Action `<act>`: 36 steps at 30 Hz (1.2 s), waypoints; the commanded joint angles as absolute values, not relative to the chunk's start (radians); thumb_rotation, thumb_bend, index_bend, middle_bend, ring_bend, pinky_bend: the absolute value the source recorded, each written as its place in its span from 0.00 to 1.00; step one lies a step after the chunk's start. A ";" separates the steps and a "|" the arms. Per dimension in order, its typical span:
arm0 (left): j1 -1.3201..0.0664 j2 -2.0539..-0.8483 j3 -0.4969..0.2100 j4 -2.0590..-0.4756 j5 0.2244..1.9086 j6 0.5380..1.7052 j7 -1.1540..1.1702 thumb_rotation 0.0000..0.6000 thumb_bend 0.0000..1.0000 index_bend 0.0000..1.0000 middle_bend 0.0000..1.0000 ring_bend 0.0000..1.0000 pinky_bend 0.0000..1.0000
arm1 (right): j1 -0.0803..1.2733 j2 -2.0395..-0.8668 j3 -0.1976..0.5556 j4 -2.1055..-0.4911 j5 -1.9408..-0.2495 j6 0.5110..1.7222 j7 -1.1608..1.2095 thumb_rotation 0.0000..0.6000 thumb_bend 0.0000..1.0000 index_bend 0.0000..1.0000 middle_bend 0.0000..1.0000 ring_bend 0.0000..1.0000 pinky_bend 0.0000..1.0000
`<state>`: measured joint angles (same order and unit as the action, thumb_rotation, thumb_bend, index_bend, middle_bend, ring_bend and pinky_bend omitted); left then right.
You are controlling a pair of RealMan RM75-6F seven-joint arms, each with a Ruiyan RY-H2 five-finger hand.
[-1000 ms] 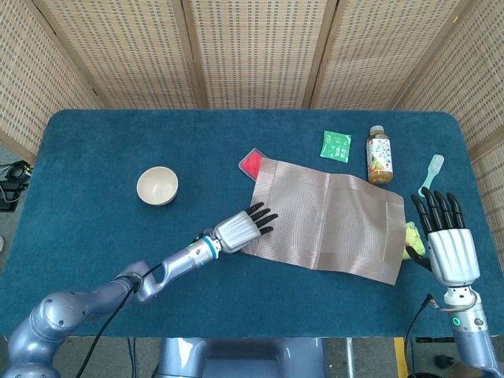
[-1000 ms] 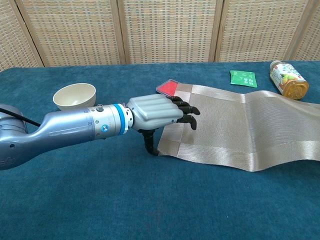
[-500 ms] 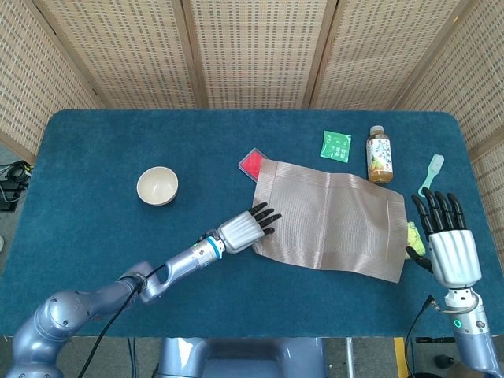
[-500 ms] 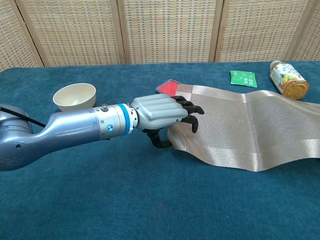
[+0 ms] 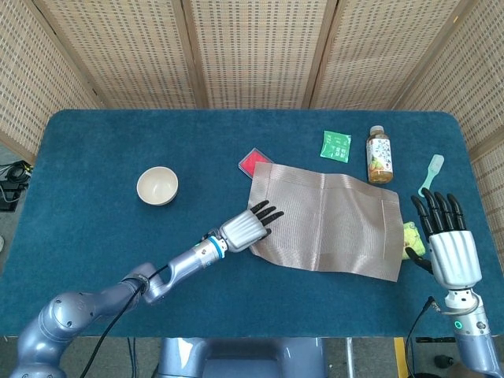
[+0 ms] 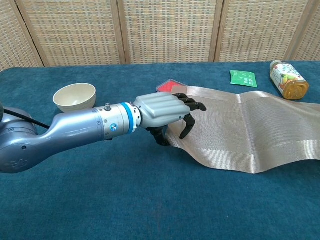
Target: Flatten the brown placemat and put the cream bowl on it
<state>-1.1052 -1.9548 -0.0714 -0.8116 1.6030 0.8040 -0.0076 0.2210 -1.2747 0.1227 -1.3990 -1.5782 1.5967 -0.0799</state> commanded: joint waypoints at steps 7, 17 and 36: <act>-1.106 -1.980 -0.077 -0.781 1.599 0.838 -0.020 1.00 0.46 0.73 0.00 0.00 0.00 | 0.218 -1.271 0.121 -1.405 -1.589 1.599 -0.075 1.00 0.00 0.00 0.00 0.00 0.00; -1.066 -1.927 -0.047 -0.858 1.619 0.911 -0.030 1.00 0.46 0.77 0.00 0.00 0.00 | 0.216 -1.268 0.120 -1.411 -1.595 1.599 -0.069 1.00 0.00 0.00 0.00 0.00 0.00; -0.873 -1.576 0.117 -1.349 1.660 1.035 0.200 1.00 0.46 0.78 0.00 0.00 0.00 | 0.210 -1.263 0.103 -1.431 -1.640 1.612 -0.072 1.00 0.00 0.01 0.00 0.00 0.00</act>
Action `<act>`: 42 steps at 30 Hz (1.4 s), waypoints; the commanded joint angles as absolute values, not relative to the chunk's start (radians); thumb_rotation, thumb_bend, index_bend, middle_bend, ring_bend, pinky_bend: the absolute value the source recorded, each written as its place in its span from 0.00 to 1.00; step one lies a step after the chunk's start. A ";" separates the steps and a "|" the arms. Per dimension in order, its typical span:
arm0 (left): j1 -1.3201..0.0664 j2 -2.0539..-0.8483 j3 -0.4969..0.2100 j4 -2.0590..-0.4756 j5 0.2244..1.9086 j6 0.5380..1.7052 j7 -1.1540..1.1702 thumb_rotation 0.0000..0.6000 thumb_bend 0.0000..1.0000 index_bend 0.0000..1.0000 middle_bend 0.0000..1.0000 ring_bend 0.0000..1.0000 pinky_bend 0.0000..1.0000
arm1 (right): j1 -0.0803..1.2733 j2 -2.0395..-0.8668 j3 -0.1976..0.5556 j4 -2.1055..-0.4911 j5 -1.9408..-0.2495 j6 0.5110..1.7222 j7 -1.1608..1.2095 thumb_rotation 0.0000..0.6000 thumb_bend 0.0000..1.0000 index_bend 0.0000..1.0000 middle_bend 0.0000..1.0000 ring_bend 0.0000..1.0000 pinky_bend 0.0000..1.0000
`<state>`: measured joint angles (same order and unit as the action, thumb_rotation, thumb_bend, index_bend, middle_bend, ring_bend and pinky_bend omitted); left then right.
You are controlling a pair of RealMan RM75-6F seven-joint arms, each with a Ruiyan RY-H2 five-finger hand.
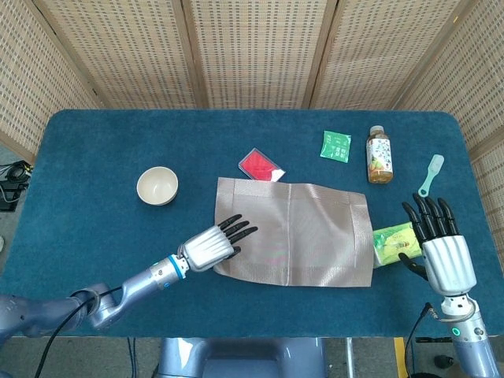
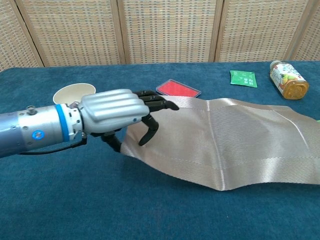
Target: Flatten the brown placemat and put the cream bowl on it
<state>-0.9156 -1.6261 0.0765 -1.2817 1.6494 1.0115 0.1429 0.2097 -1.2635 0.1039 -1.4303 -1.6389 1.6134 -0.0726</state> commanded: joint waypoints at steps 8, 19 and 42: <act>-0.793 -1.453 0.181 -1.506 1.667 1.056 0.305 1.00 0.46 0.78 0.00 0.00 0.00 | 0.206 -1.257 0.098 -1.450 -1.667 1.630 -0.072 1.00 0.00 0.02 0.00 0.00 0.00; -0.754 -1.417 0.208 -1.538 1.714 1.053 0.320 1.00 0.47 0.78 0.00 0.00 0.00 | 0.201 -1.253 0.095 -1.462 -1.683 1.637 -0.074 1.00 0.00 0.02 0.00 0.00 0.00; -0.661 -1.347 0.266 -1.496 1.781 1.066 0.314 1.00 0.47 0.79 0.00 0.00 0.00 | 0.195 -1.248 0.092 -1.474 -1.704 1.646 -0.073 1.00 0.00 0.02 0.00 0.00 0.00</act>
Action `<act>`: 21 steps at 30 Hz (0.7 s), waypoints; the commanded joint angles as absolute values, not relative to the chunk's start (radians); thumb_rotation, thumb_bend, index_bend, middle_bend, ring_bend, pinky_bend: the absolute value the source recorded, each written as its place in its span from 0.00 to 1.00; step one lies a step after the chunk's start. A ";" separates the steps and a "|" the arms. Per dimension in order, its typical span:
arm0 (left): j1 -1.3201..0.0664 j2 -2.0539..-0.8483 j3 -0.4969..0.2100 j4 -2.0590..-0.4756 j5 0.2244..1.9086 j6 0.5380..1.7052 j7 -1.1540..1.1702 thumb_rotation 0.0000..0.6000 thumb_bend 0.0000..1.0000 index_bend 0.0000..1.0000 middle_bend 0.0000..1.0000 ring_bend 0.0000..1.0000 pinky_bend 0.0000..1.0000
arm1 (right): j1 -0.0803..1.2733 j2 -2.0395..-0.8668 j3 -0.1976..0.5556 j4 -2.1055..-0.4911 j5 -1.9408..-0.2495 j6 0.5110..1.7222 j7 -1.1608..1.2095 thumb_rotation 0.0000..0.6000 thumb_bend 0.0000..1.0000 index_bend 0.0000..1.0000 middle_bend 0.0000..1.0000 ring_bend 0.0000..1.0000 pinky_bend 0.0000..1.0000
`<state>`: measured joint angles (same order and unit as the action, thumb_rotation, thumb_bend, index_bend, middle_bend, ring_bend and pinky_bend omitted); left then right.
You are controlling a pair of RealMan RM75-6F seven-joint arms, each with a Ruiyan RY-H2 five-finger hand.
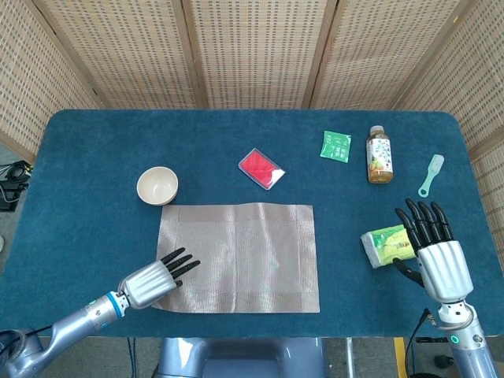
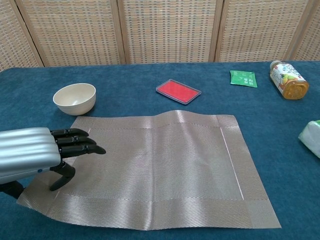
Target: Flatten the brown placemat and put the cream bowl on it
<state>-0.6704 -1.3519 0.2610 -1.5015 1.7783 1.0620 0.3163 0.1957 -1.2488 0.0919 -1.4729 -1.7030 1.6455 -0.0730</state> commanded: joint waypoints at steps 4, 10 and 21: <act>-0.644 -1.344 0.272 -1.486 1.788 1.071 0.306 1.00 0.47 0.79 0.00 0.00 0.00 | 0.195 -1.247 0.090 -1.477 -1.709 1.646 -0.073 1.00 0.00 0.02 0.00 0.00 0.00; -0.625 -1.342 0.279 -1.478 1.811 1.080 0.300 1.00 0.47 0.79 0.00 0.00 0.00 | 0.192 -1.245 0.088 -1.483 -1.718 1.653 -0.075 1.00 0.00 0.02 0.00 0.00 0.00; -0.608 -1.323 0.281 -1.465 1.829 1.073 0.286 1.00 0.27 0.58 0.00 0.00 0.00 | 0.189 -1.243 0.088 -1.487 -1.722 1.655 -0.081 1.00 0.00 0.02 0.00 0.00 0.00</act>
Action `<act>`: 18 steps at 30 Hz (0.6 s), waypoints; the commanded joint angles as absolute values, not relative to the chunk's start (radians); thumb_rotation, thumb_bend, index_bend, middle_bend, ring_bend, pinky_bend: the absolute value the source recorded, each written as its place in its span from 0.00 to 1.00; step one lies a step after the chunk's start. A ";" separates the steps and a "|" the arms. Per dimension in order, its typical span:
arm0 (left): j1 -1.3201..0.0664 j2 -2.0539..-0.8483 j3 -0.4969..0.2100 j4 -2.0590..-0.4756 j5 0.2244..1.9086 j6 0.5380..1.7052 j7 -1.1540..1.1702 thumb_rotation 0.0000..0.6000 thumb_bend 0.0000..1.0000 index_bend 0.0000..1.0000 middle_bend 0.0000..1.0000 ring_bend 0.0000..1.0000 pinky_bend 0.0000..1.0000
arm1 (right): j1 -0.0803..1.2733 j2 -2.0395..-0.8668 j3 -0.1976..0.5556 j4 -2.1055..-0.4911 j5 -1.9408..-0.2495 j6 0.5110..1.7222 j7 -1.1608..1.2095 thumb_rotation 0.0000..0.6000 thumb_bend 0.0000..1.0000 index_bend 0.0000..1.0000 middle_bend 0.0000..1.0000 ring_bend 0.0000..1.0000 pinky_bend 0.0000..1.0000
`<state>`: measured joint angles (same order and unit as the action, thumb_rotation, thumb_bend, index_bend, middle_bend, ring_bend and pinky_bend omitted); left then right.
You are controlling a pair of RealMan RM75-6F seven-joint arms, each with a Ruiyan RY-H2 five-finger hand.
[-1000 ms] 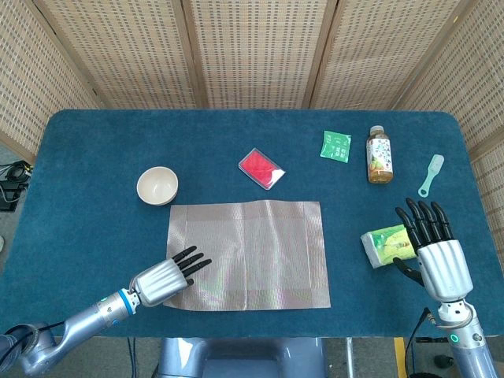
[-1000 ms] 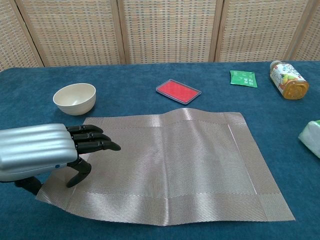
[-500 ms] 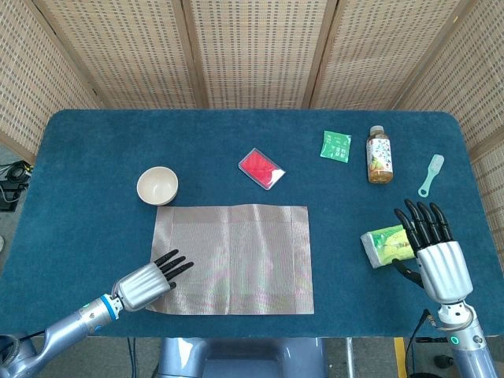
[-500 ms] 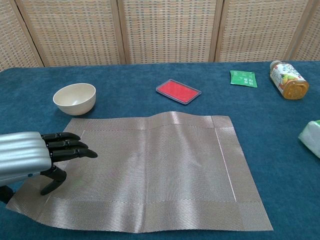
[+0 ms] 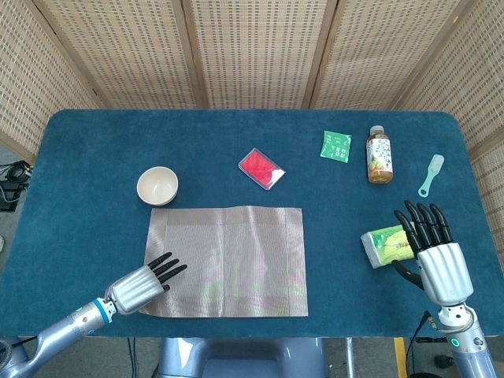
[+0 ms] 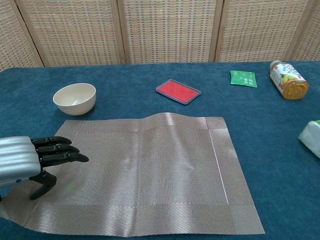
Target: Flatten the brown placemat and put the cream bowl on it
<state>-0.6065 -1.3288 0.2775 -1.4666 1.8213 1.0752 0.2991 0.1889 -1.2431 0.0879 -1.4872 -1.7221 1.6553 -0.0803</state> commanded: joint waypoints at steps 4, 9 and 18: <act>-0.620 -1.289 0.302 -1.480 1.846 1.066 0.198 1.00 0.00 0.01 0.00 0.00 0.00 | 0.189 -1.244 0.088 -1.487 -1.721 1.652 -0.083 1.00 0.00 0.02 0.00 0.00 0.00; -0.610 -1.209 0.299 -1.519 1.844 1.120 0.129 1.00 0.00 0.00 0.00 0.00 0.00 | 0.189 -1.245 0.089 -1.487 -1.720 1.651 -0.083 1.00 0.00 0.02 0.00 0.00 0.00; -0.619 -1.165 0.118 -1.556 1.669 1.177 0.053 1.00 0.00 0.00 0.00 0.00 0.00 | 0.192 -1.247 0.089 -1.489 -1.721 1.643 -0.085 1.00 0.00 0.02 0.00 0.00 0.00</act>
<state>-0.6066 -1.1706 0.1842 -1.5471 1.7455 1.2051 0.0855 0.1920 -1.2467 0.0891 -1.4886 -1.7207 1.6428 -0.0854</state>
